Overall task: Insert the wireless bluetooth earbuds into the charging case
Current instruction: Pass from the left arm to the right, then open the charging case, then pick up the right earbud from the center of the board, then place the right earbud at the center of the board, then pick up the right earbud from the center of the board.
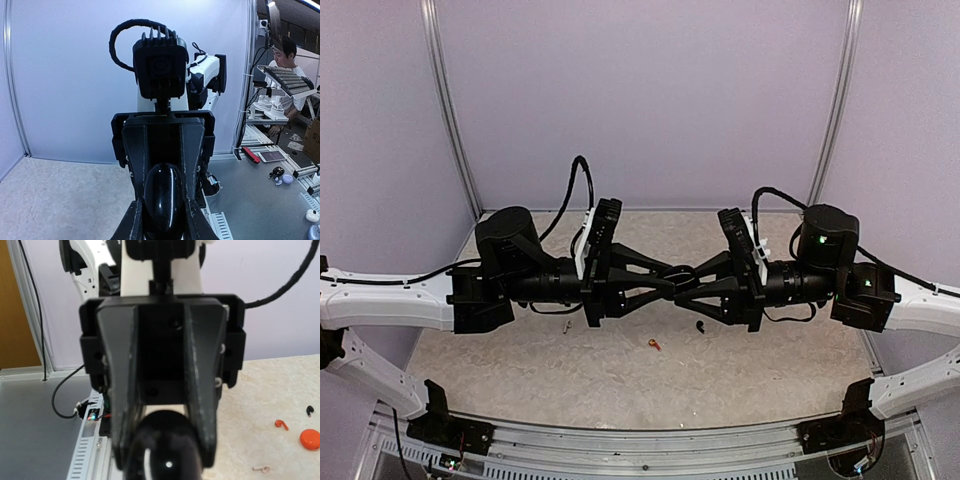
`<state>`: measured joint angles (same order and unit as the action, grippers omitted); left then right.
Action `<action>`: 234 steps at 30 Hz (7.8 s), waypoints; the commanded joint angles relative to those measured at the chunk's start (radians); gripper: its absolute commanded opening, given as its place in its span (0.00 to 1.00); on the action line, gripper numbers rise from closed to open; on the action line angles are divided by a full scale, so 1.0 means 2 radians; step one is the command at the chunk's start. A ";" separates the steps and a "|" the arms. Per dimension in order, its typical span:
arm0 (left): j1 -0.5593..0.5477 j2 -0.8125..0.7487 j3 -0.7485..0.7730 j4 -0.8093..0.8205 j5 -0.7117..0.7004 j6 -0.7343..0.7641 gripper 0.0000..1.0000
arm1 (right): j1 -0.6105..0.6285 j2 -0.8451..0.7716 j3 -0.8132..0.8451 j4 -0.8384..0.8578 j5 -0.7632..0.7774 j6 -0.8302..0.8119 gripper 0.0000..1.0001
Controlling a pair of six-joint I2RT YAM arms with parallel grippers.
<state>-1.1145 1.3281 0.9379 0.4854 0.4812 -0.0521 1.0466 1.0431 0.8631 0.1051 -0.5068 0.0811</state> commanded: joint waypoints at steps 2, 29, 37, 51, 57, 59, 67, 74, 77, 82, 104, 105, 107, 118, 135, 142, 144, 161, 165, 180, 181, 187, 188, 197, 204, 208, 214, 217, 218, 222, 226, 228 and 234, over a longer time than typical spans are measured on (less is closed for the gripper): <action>-0.002 0.002 -0.006 0.014 -0.008 0.000 0.07 | -0.003 -0.006 0.008 0.013 0.001 0.004 0.20; 0.018 -0.022 -0.004 0.014 -0.071 -0.038 0.42 | -0.003 0.002 0.011 -0.020 0.004 -0.017 0.03; 0.028 -0.024 -0.006 0.018 -0.081 -0.048 0.44 | -0.002 0.003 0.012 -0.022 -0.002 -0.019 0.02; 0.037 -0.038 -0.016 0.016 -0.074 -0.042 0.50 | -0.003 -0.004 0.004 -0.022 0.012 -0.015 0.00; 0.029 -0.041 -0.006 -0.010 -0.034 -0.017 0.57 | -0.003 -0.010 0.003 -0.031 0.032 -0.016 0.00; 0.024 -0.031 0.004 -0.020 -0.033 -0.011 0.57 | -0.003 -0.009 0.005 -0.033 0.029 -0.017 0.00; 0.025 0.005 0.030 -0.035 -0.064 -0.014 0.53 | -0.003 -0.013 0.007 -0.043 0.011 -0.023 0.00; 0.042 0.016 0.035 -0.044 -0.092 -0.031 0.50 | -0.003 -0.023 0.000 -0.048 0.019 -0.023 0.00; 0.049 0.006 0.026 -0.035 -0.084 -0.035 0.54 | -0.005 -0.030 -0.006 -0.048 0.029 -0.020 0.00; 0.075 -0.026 0.004 -0.012 -0.076 -0.046 0.58 | -0.030 -0.052 -0.023 -0.046 0.040 -0.006 0.00; 0.167 0.050 -0.033 -0.062 -0.096 -0.109 0.55 | -0.155 -0.099 -0.056 -0.079 0.016 0.042 0.00; 0.159 0.065 -0.025 -0.063 -0.093 -0.103 0.54 | -0.163 -0.100 -0.055 -0.082 0.014 0.044 0.00; 0.139 0.109 -0.004 -0.067 -0.096 -0.085 0.52 | -0.175 -0.103 -0.054 -0.091 0.014 0.047 0.00; 0.079 0.321 0.132 -0.077 -0.071 -0.054 0.44 | -0.225 -0.128 -0.055 -0.126 0.019 0.058 0.00; 0.072 0.451 0.212 -0.071 -0.064 -0.035 0.39 | -0.241 -0.138 -0.065 -0.134 0.006 0.058 0.00; 0.072 0.490 0.246 -0.070 -0.063 -0.032 0.36 | -0.243 -0.134 -0.063 -0.135 0.004 0.055 0.00; 0.072 0.500 0.253 -0.069 -0.066 -0.032 0.36 | -0.243 -0.133 -0.063 -0.135 0.003 0.055 0.00; 0.077 0.510 0.238 -0.053 -0.072 -0.033 0.11 | -0.244 -0.123 -0.059 -0.136 -0.001 0.053 0.00; 0.089 0.456 0.193 -0.041 -0.077 -0.037 0.09 | -0.244 -0.116 -0.061 -0.125 -0.009 0.056 0.00; 0.118 0.178 0.031 -0.277 -0.151 0.015 0.08 | -0.244 -0.070 -0.053 -0.089 -0.063 0.056 0.00; 0.119 0.166 0.028 -0.309 -0.151 0.016 0.08 | -0.244 -0.068 -0.053 -0.087 -0.065 0.056 0.00; 0.103 0.119 0.018 -0.398 -0.158 0.001 0.08 | -0.243 -0.060 -0.051 -0.084 -0.076 0.055 0.00; 0.097 0.118 0.020 -0.408 -0.165 0.000 0.09 | -0.243 -0.058 -0.051 -0.084 -0.077 0.054 0.00; 0.030 0.155 0.041 -0.465 -0.186 0.005 0.10 | -0.243 -0.053 -0.056 -0.078 -0.085 0.052 0.00; -0.003 0.215 0.055 -0.489 -0.212 0.059 0.10 | -0.243 -0.053 -0.056 -0.079 -0.088 0.051 0.00; -0.010 0.236 0.071 -0.502 -0.233 0.079 0.12 | -0.244 -0.059 -0.057 -0.083 -0.084 0.052 0.00; -0.010 0.232 0.078 -0.506 -0.239 0.069 0.32 | -0.243 -0.062 -0.057 -0.087 -0.082 0.052 0.00; -0.010 0.216 0.077 -0.505 -0.257 0.064 0.38 | -0.244 -0.061 -0.057 -0.085 -0.083 0.051 0.00; -0.011 0.211 0.076 -0.505 -0.260 0.060 0.39 | -0.244 -0.060 -0.057 -0.085 -0.084 0.052 0.00; -0.010 0.180 0.082 -0.503 -0.273 0.023 0.42 | -0.244 -0.059 -0.057 -0.082 -0.084 0.052 0.00; -0.011 0.158 0.103 -0.511 -0.251 -0.063 0.41 | -0.243 -0.059 -0.056 -0.084 -0.083 0.051 0.00; -0.011 0.154 0.111 -0.516 -0.244 -0.124 0.40 | -0.243 -0.058 -0.054 -0.087 -0.082 0.049 0.00; -0.012 0.161 0.128 -0.574 -0.225 -0.332 0.33 | -0.243 -0.058 -0.050 -0.091 -0.082 0.049 0.00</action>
<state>-1.1297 1.6474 1.1767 -0.5636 -0.0162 -0.3954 0.5667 0.9367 0.7399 -0.0776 -0.6659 0.1844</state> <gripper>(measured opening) 0.351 0.219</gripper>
